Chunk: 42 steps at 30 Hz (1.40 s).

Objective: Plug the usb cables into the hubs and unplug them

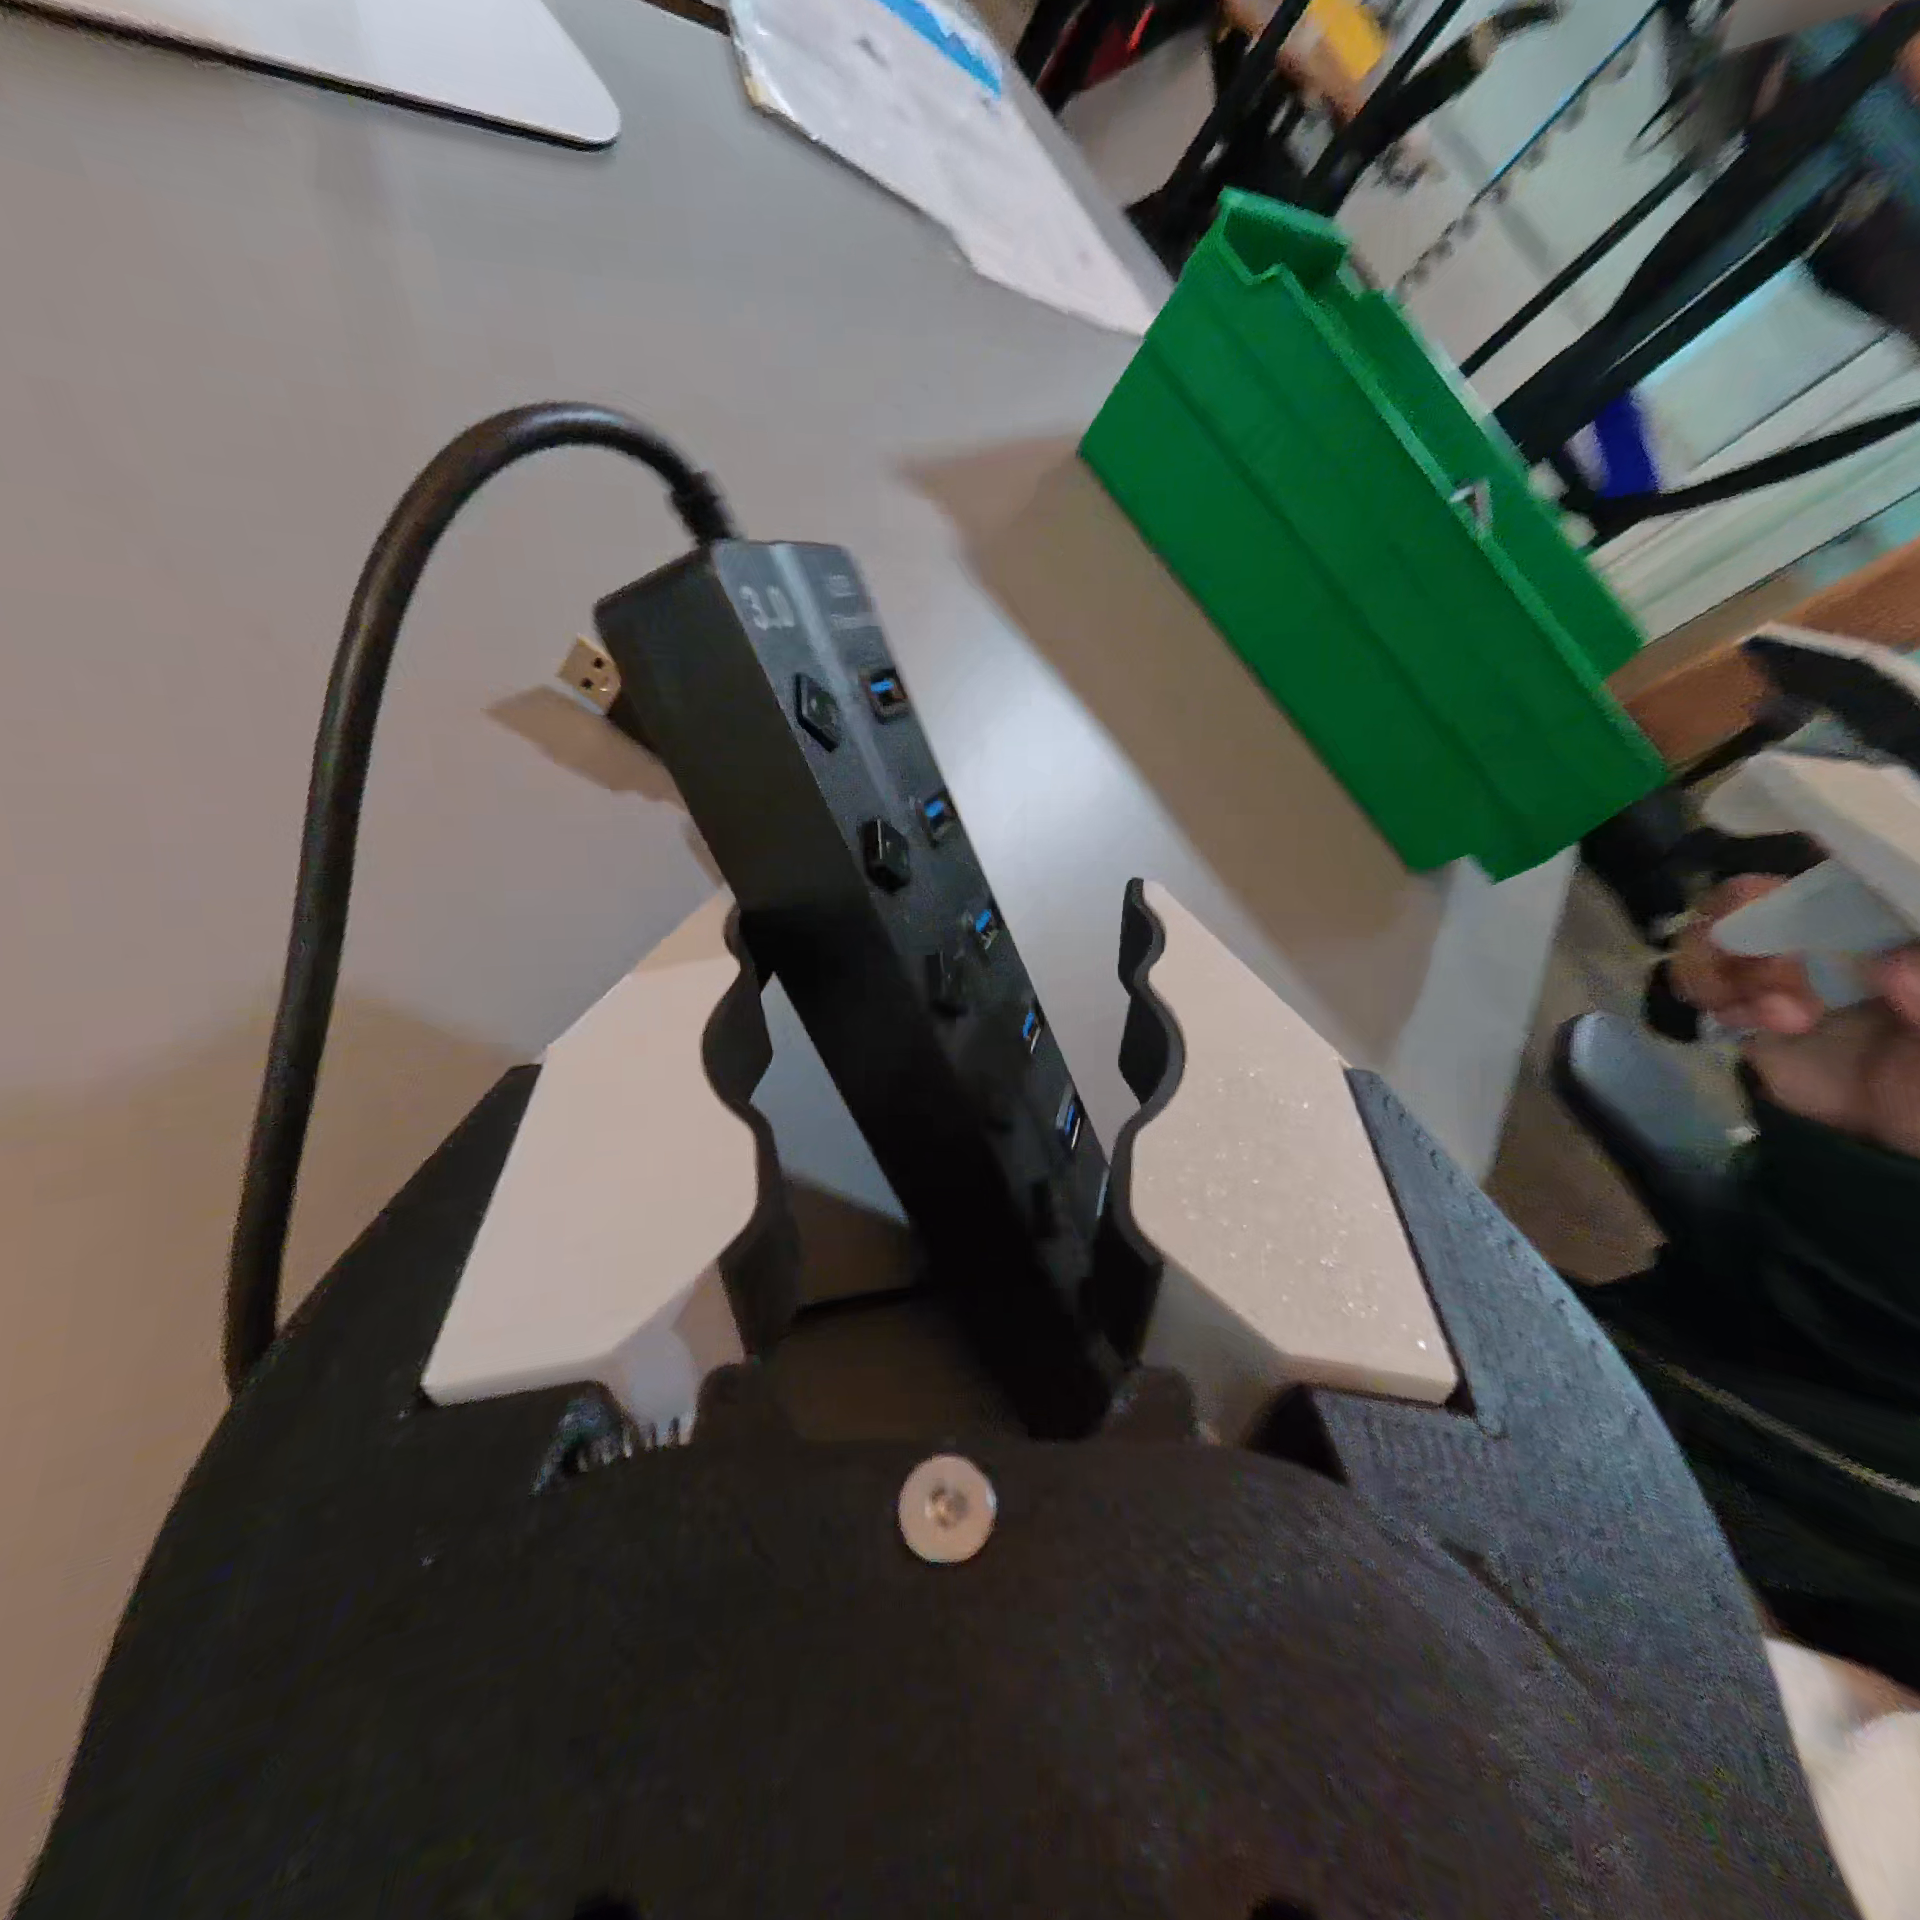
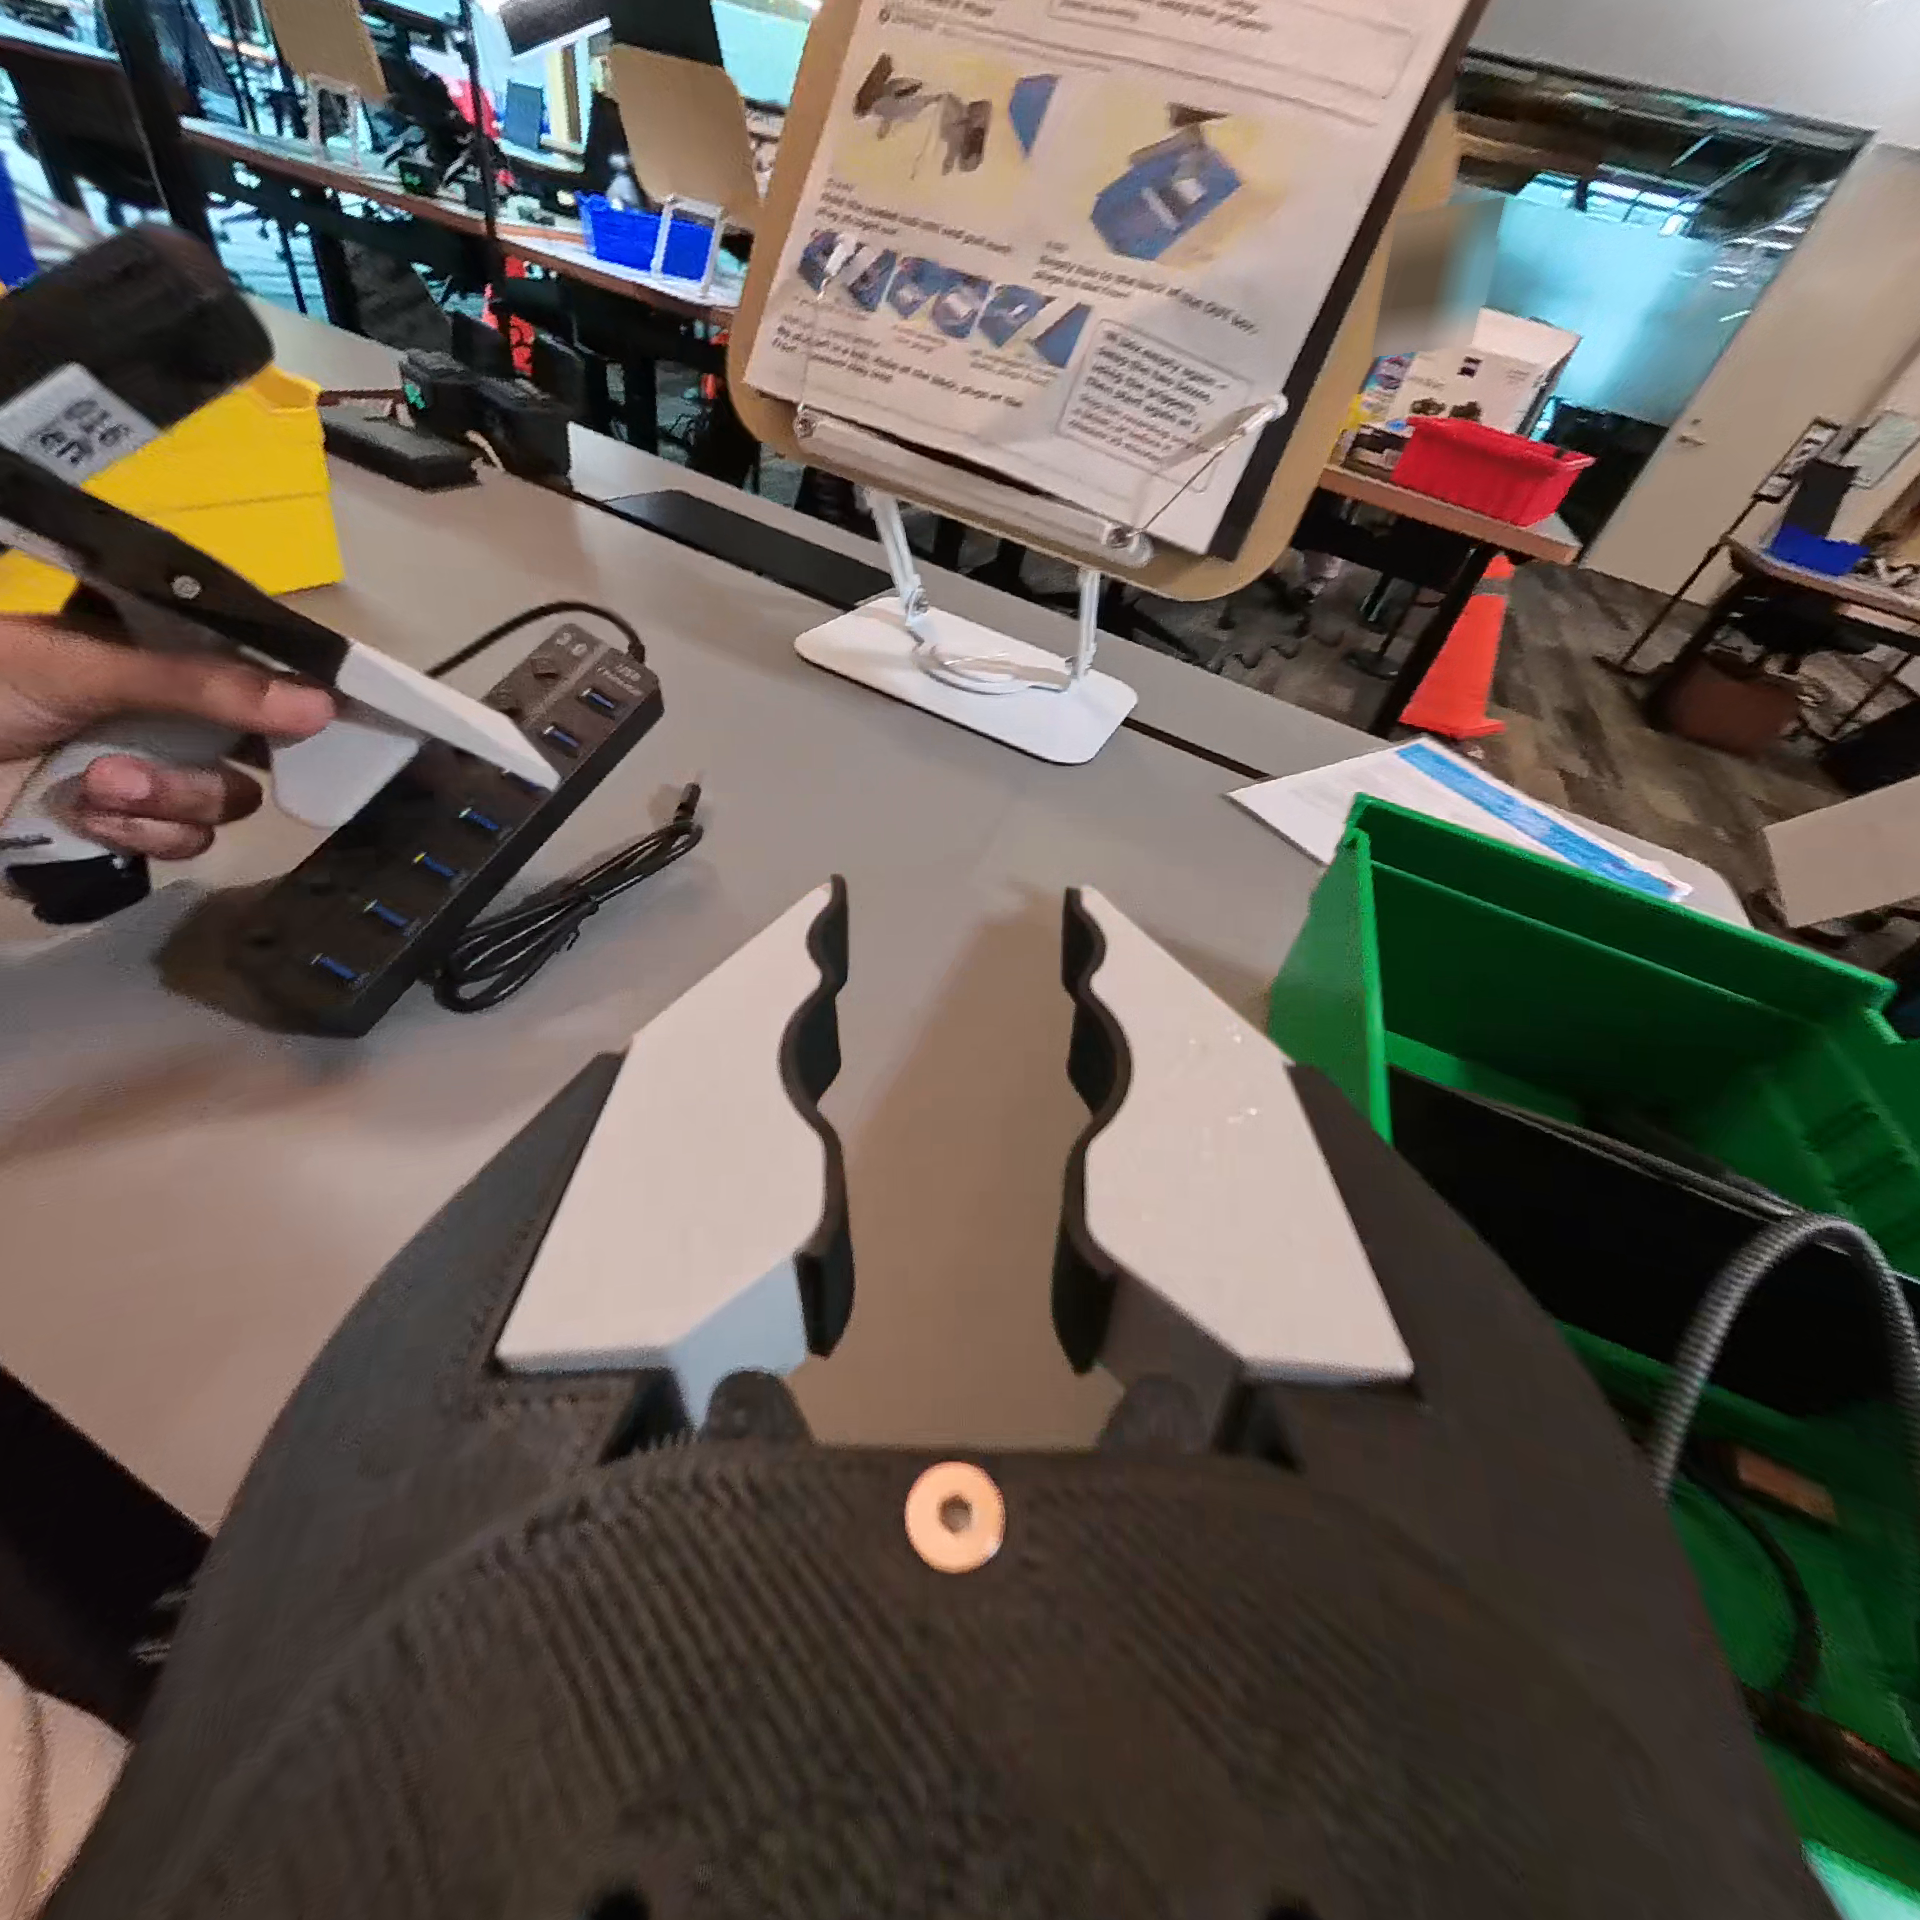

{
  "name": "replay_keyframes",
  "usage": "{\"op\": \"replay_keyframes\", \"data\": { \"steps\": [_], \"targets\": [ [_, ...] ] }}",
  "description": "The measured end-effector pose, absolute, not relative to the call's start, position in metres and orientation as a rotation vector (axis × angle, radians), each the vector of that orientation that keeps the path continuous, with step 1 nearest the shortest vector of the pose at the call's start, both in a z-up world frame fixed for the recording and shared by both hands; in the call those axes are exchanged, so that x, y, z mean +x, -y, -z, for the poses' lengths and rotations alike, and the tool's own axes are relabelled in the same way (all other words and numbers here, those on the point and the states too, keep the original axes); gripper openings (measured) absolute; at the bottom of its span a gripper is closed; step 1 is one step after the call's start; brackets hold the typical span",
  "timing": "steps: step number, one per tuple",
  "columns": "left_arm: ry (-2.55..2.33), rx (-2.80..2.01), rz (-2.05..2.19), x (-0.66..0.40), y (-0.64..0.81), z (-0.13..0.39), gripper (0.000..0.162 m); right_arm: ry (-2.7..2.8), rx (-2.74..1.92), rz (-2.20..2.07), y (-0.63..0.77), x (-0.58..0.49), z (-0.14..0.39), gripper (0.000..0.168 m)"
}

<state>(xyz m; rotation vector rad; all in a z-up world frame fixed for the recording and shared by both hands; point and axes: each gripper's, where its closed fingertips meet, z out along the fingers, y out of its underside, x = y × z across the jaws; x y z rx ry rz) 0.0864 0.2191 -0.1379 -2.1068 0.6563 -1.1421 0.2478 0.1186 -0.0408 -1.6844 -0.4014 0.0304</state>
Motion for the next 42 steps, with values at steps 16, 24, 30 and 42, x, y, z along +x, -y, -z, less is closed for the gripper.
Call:
{"op": "replay_keyframes", "data": {
  "steps": [16,24,30,42],
  "targets": [
    [-1.223,-2.211,0.836,0.1,-0.167,0.18,0.082,0.48,-1.845,-0.246,-0.122,0.202,0.102,0.041],
    [-1.16,-2.144,1.268,0.122,-0.138,0.15,0.038,0.617,-1.883,-0.201,-0.117,0.182,0.122,0.04],
    [-1.117,-1.998,1.36,0.121,-0.143,0.124,0.023,0.561,-1.992,-0.358,-0.115,0.179,0.14,0.045],
    [-0.974,-1.702,1.872,0.132,-0.11,0.05,0.022,0.444,-1.845,-0.985,-0.1,0.132,0.105,0.082]
  ]
}}
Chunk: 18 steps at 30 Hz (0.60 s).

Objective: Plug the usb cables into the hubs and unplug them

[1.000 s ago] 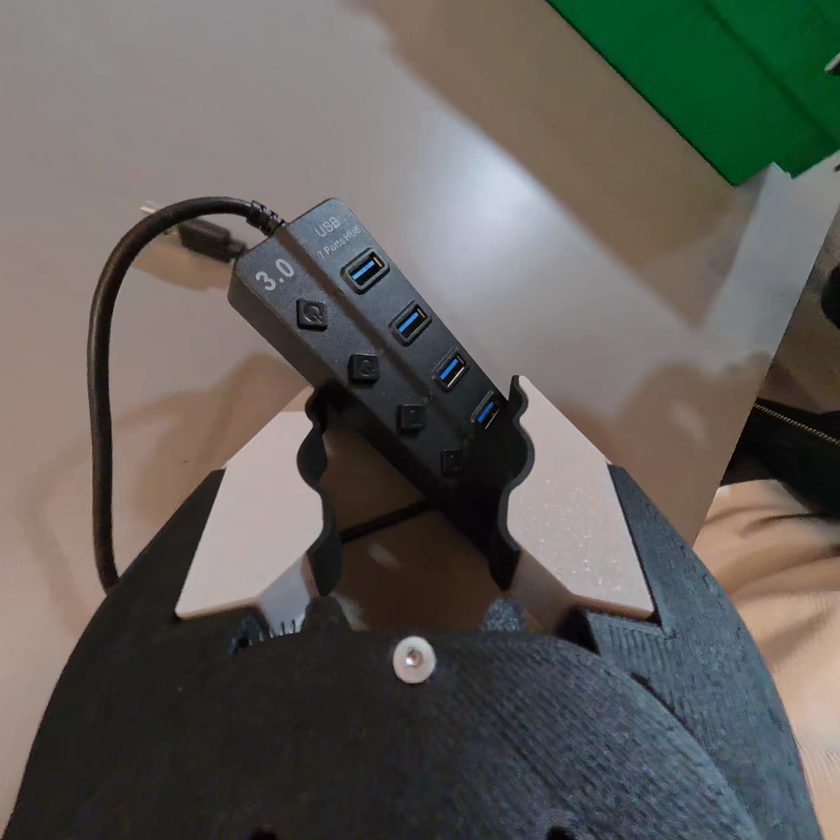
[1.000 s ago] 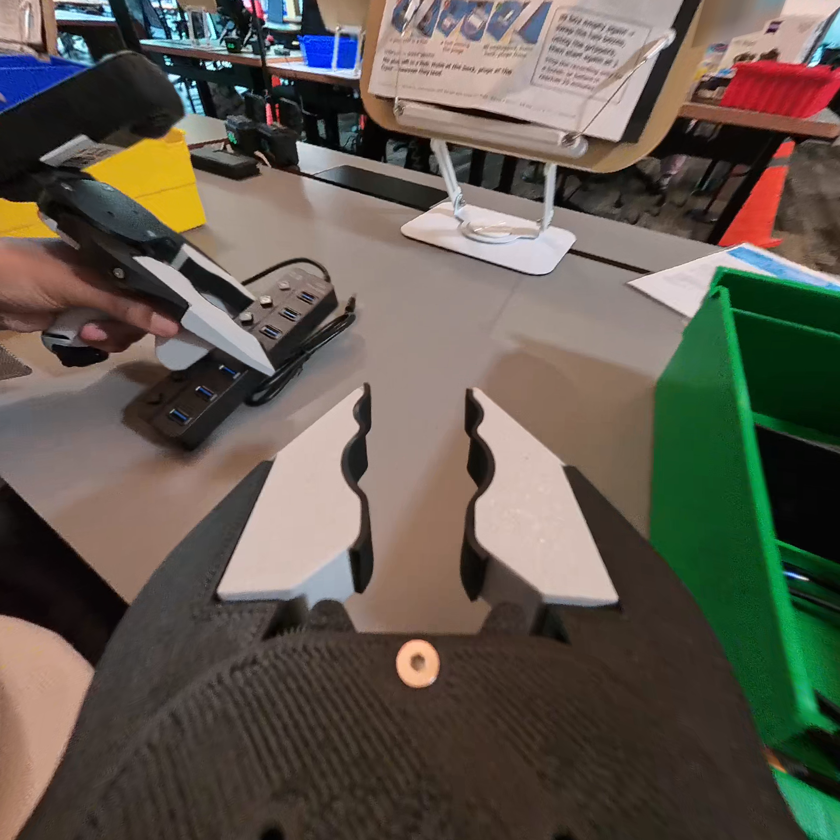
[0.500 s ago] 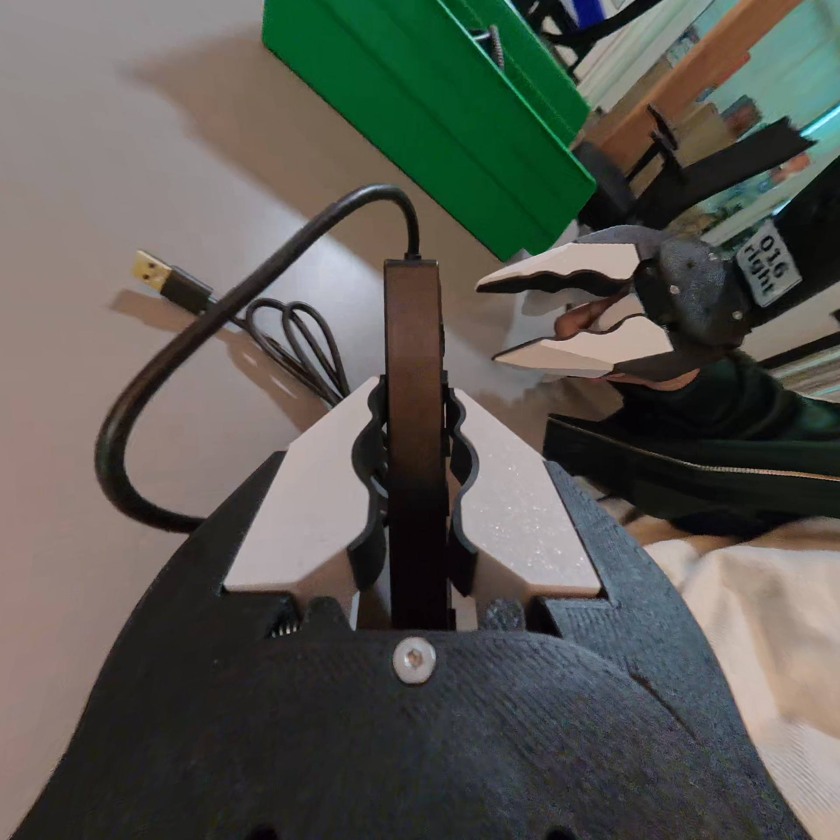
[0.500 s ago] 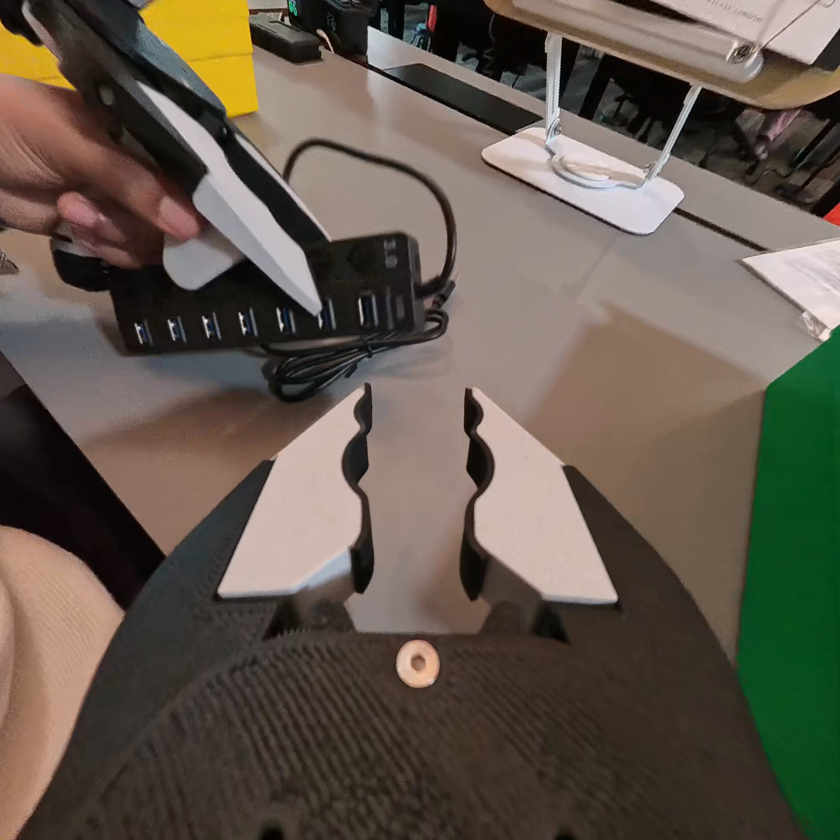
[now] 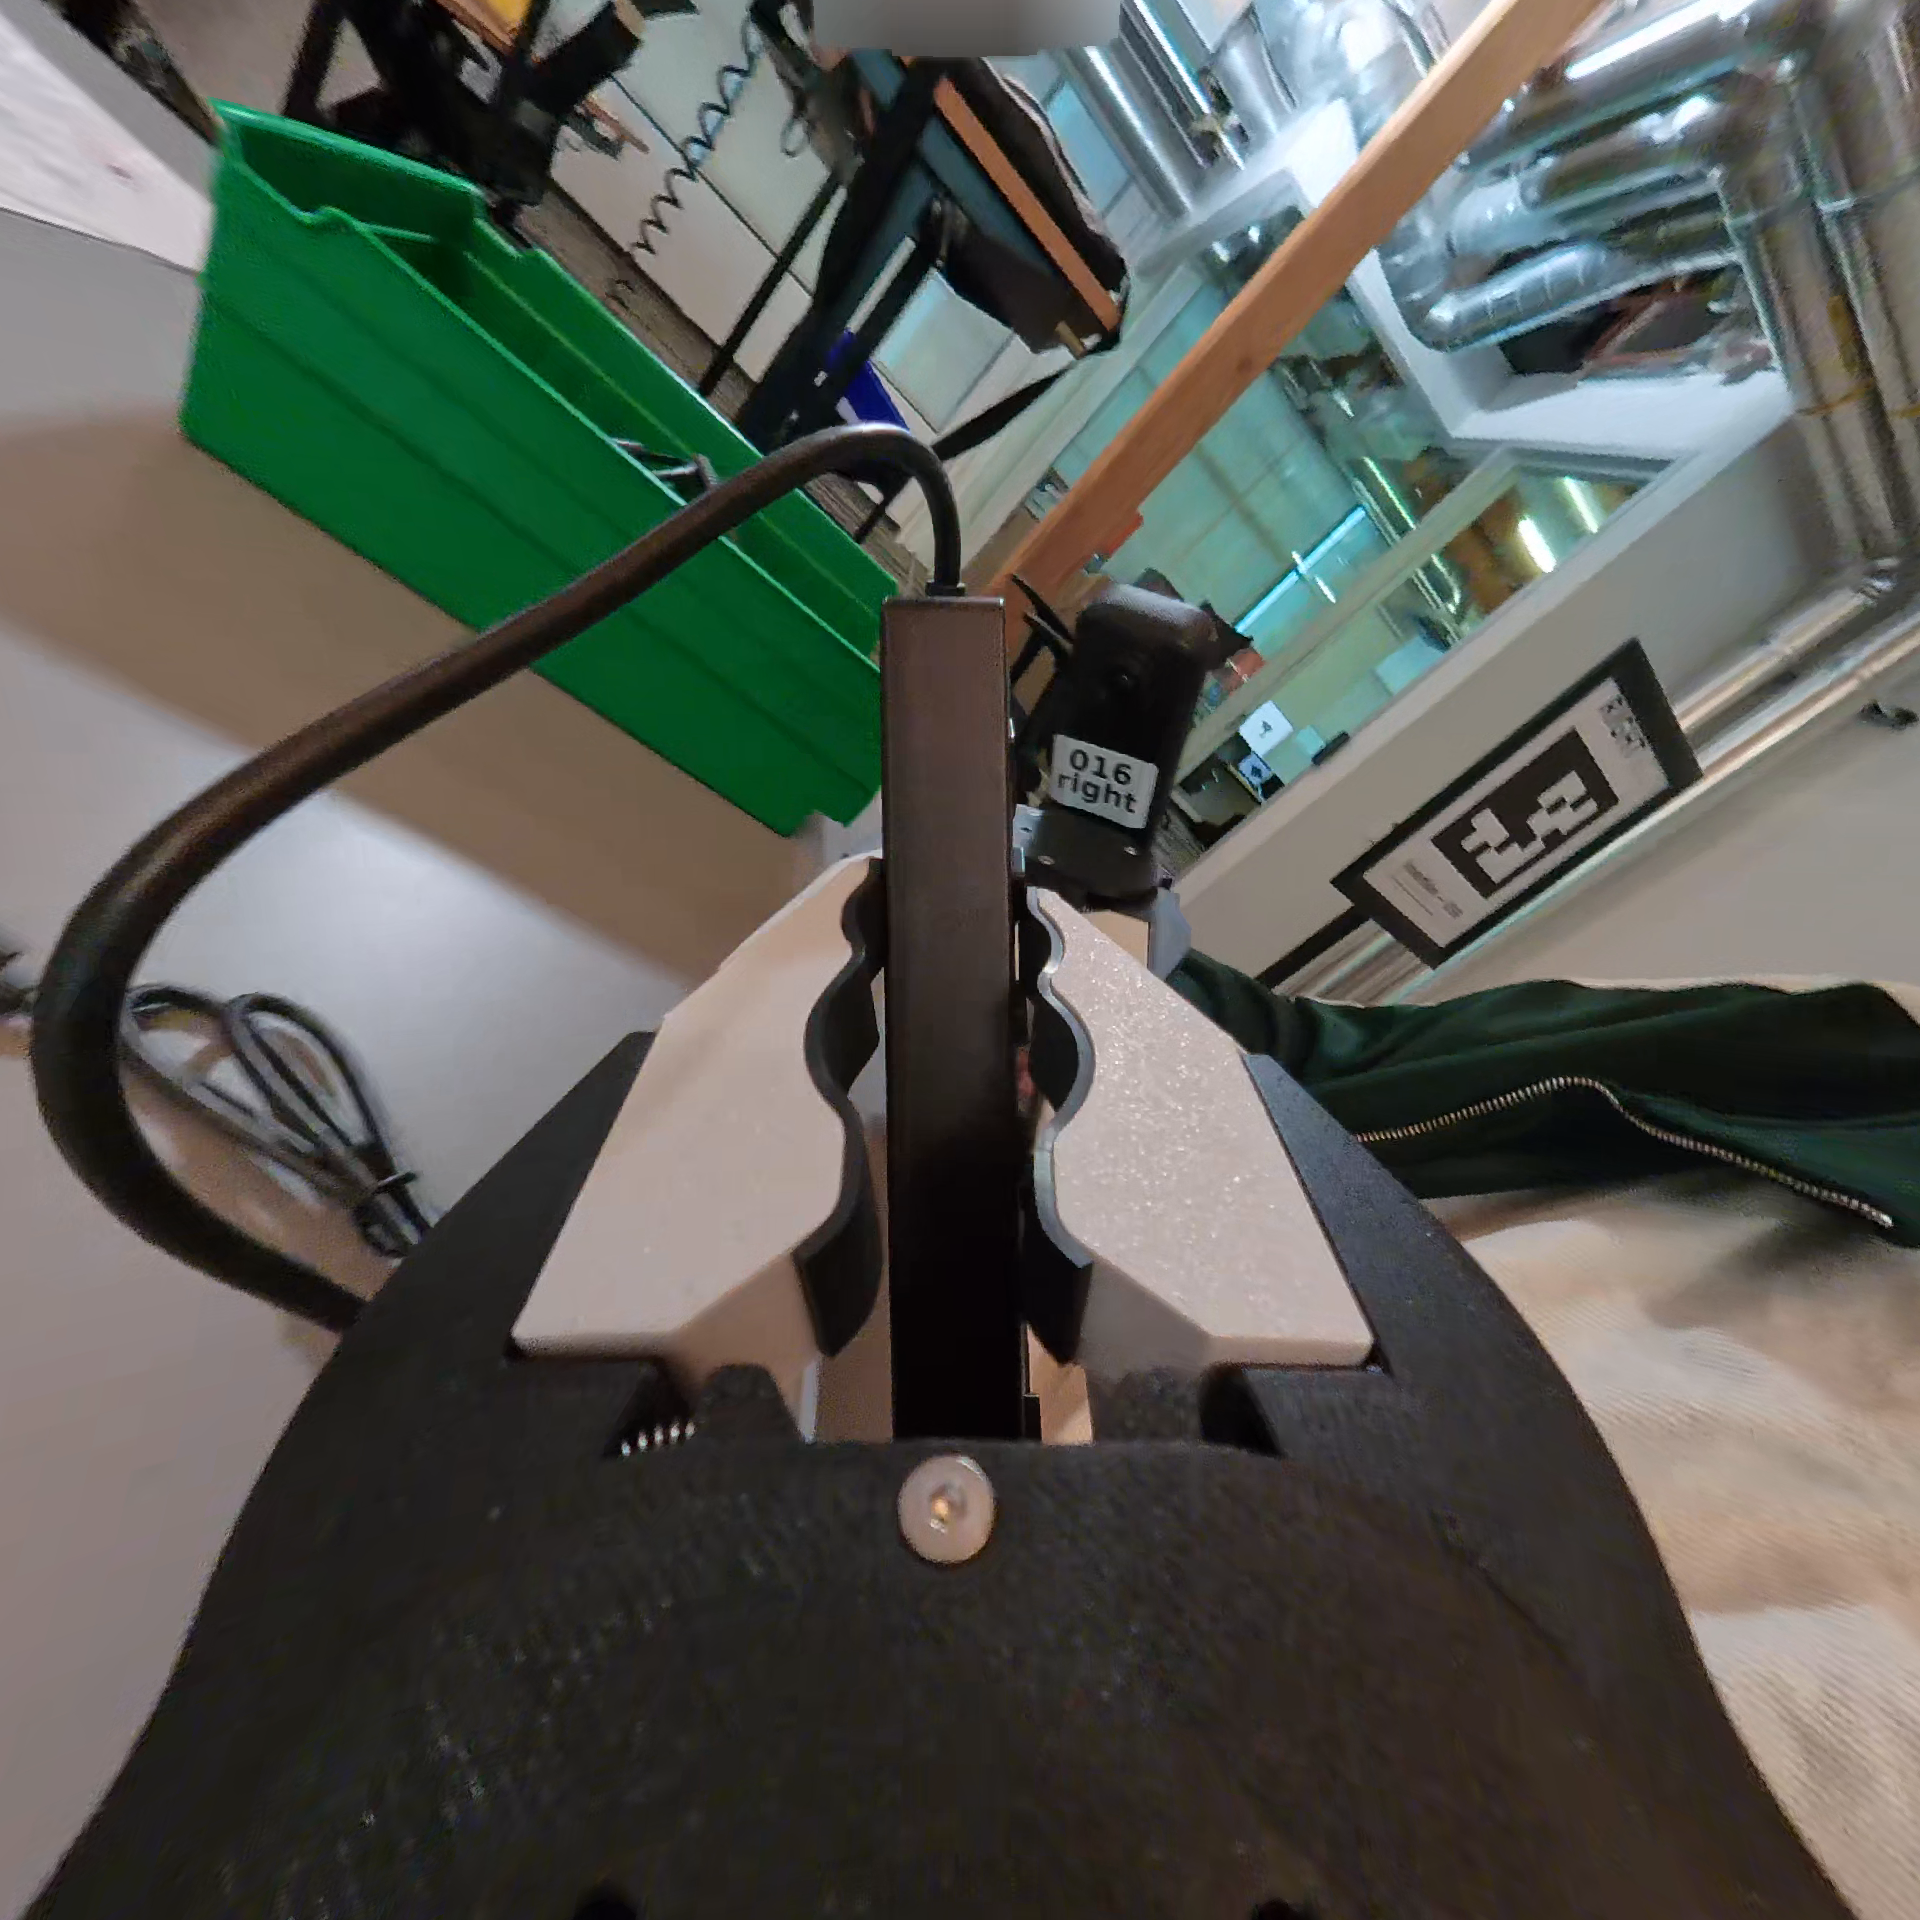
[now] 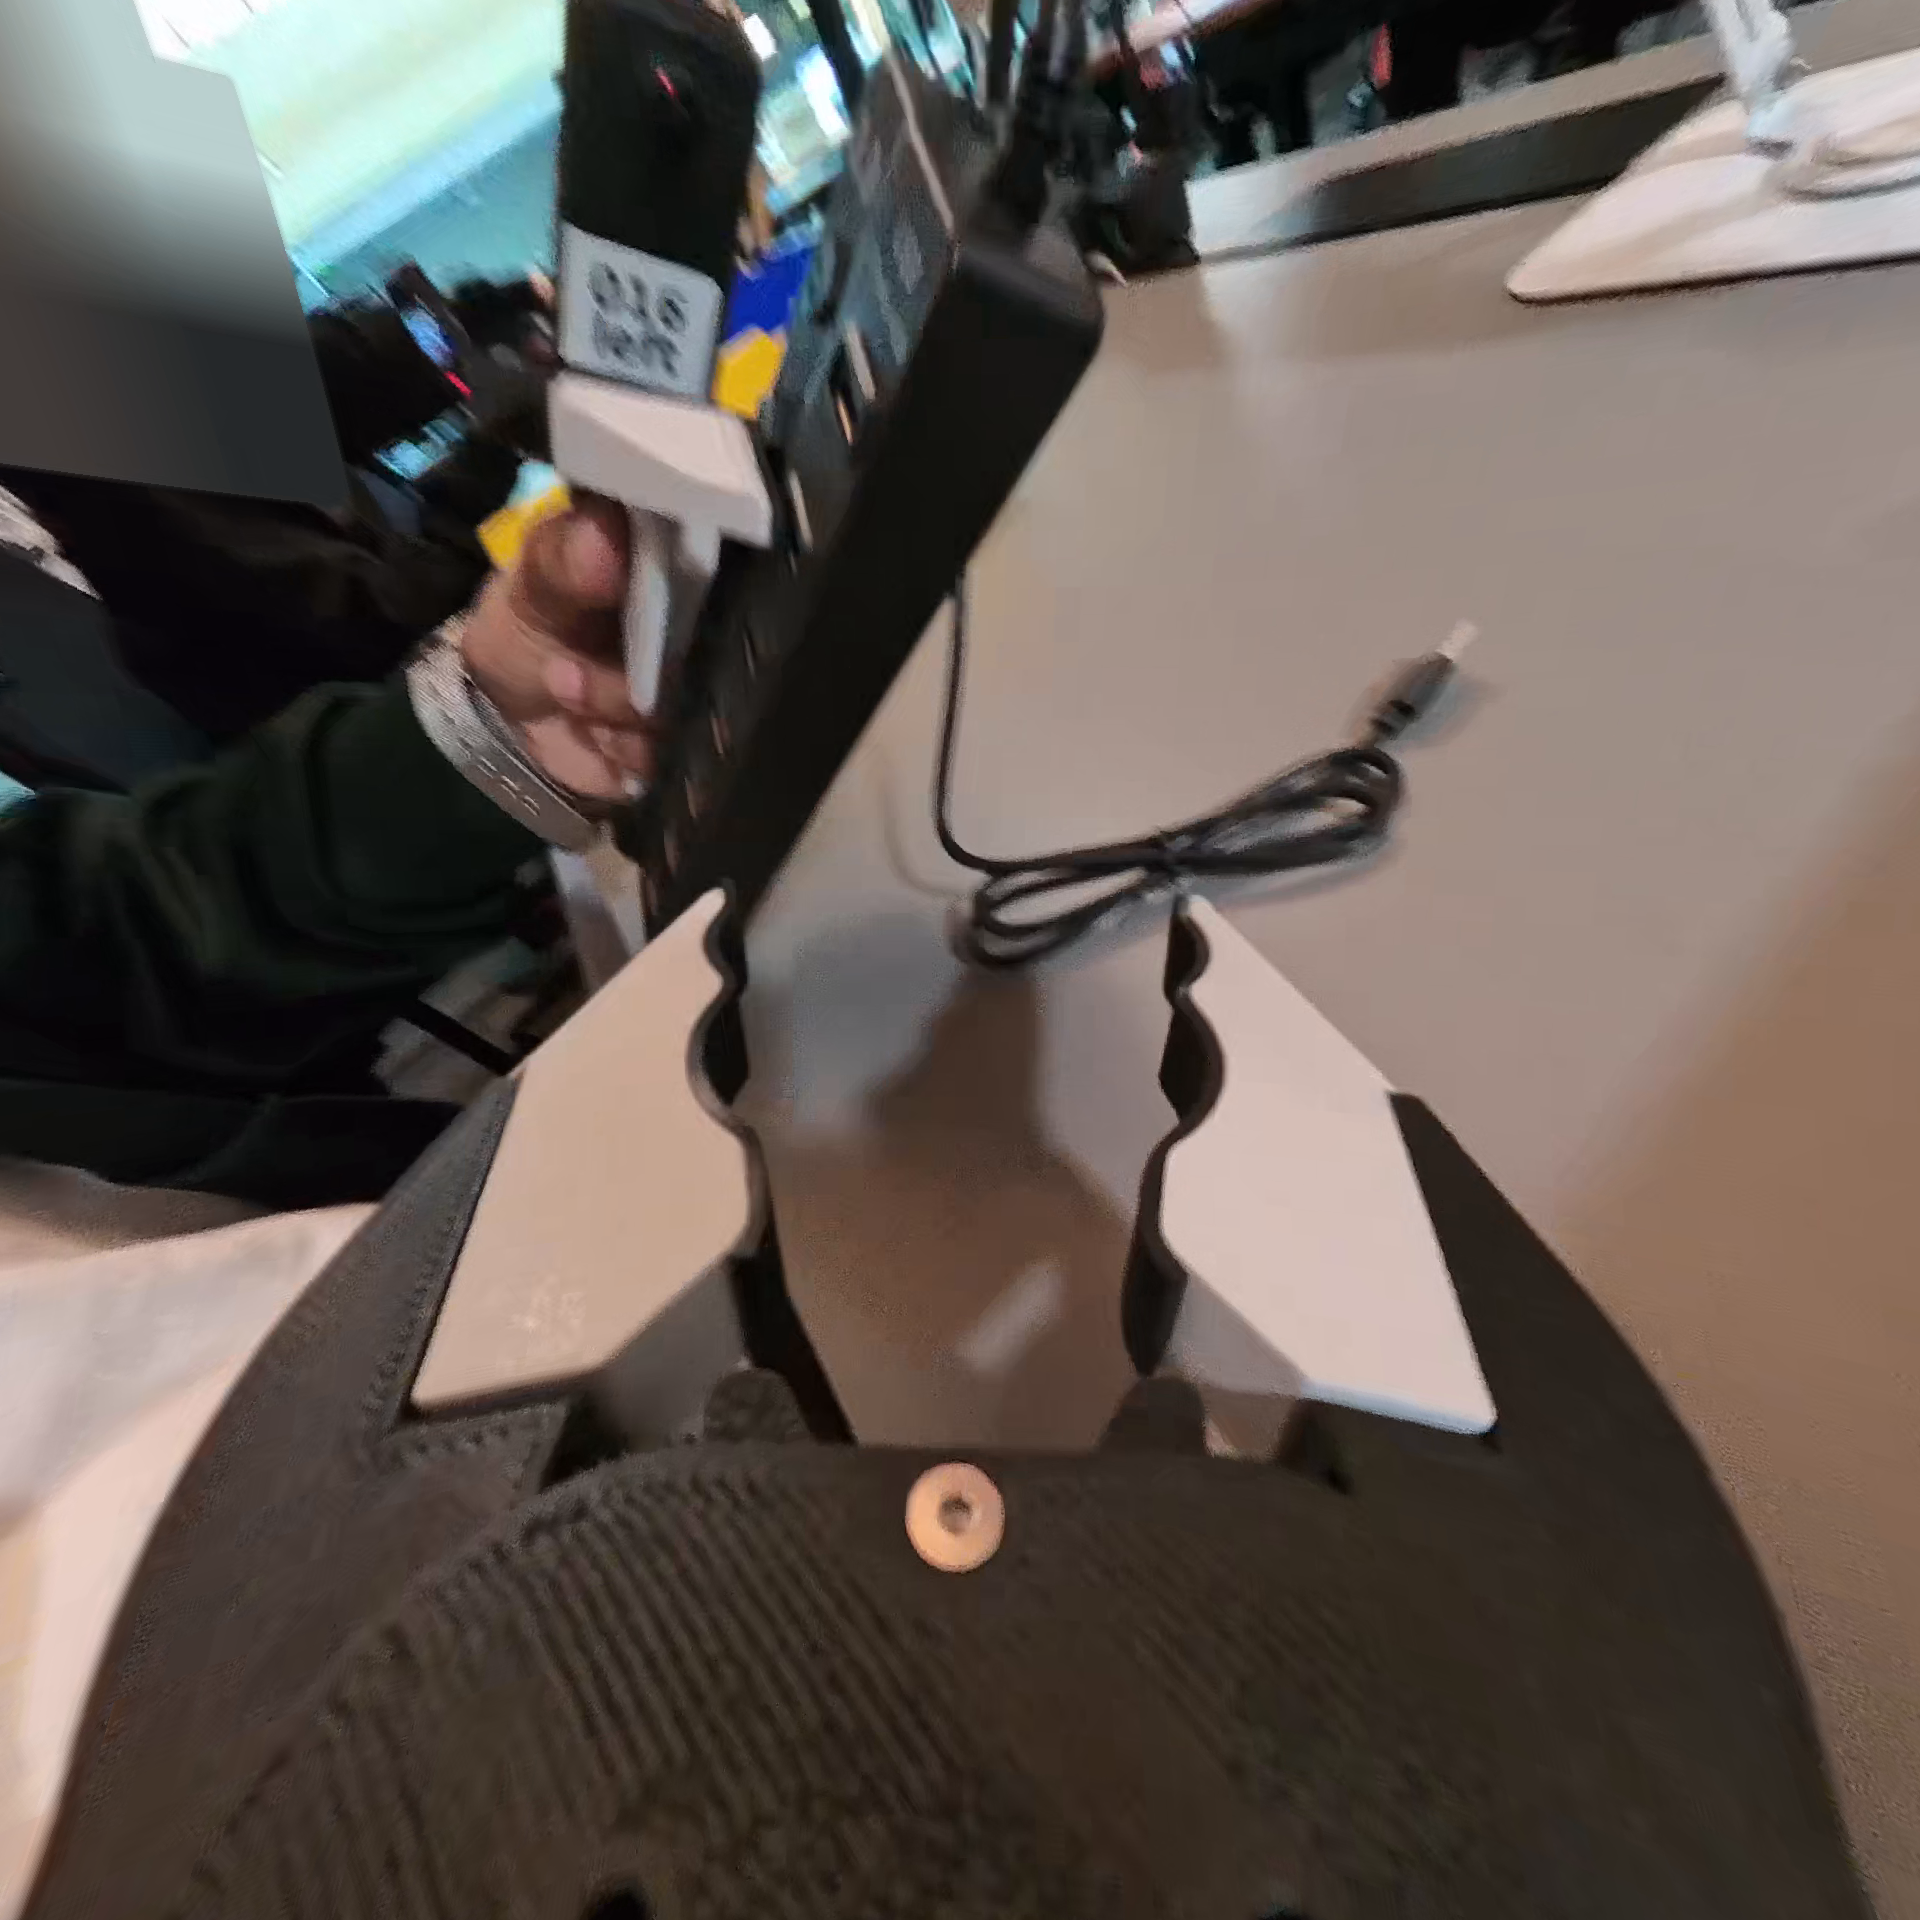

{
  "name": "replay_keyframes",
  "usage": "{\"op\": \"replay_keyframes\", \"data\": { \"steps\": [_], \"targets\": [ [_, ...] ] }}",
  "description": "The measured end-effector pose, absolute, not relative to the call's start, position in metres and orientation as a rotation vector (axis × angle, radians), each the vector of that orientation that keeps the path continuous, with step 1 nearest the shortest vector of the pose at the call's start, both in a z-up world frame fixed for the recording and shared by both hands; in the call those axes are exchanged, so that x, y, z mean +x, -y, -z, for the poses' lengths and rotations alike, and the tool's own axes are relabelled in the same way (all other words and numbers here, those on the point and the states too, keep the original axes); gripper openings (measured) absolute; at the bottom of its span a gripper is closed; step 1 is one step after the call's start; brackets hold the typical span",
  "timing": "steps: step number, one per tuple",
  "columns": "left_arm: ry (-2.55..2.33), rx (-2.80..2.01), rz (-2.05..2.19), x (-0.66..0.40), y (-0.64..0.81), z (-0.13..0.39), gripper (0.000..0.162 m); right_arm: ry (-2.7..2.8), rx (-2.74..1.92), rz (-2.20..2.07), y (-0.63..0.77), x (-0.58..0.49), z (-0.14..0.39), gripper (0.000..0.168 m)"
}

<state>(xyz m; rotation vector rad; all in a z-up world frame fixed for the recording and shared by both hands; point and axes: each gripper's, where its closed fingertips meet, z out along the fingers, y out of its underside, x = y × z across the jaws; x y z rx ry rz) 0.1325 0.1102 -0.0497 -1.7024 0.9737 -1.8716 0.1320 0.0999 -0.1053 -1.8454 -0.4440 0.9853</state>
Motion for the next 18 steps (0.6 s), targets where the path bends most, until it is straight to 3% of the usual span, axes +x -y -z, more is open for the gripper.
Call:
{"op": "replay_keyframes", "data": {
  "steps": [4,10,13,18],
  "targets": [
    [-1.051,-1.676,1.855,0.143,-0.089,0.045,0.023,0.338,-1.638,-1.219,-0.093,0.126,0.067,0.09],
    [-0.951,-1.605,1.947,0.149,-0.08,0.03,0.023,0.38,-1.579,-1.307,-0.083,0.125,0.059,0.059],
    [-0.946,-1.557,1.94,0.15,-0.078,0.026,0.024,0.435,-1.519,-1.264,-0.077,0.121,0.051,0.026],
    [-0.831,-1.516,1.939,0.143,-0.092,0.015,0.033,0.406,-1.479,-1.166,-0.083,0.136,0.036,0.023]
  ]
}}
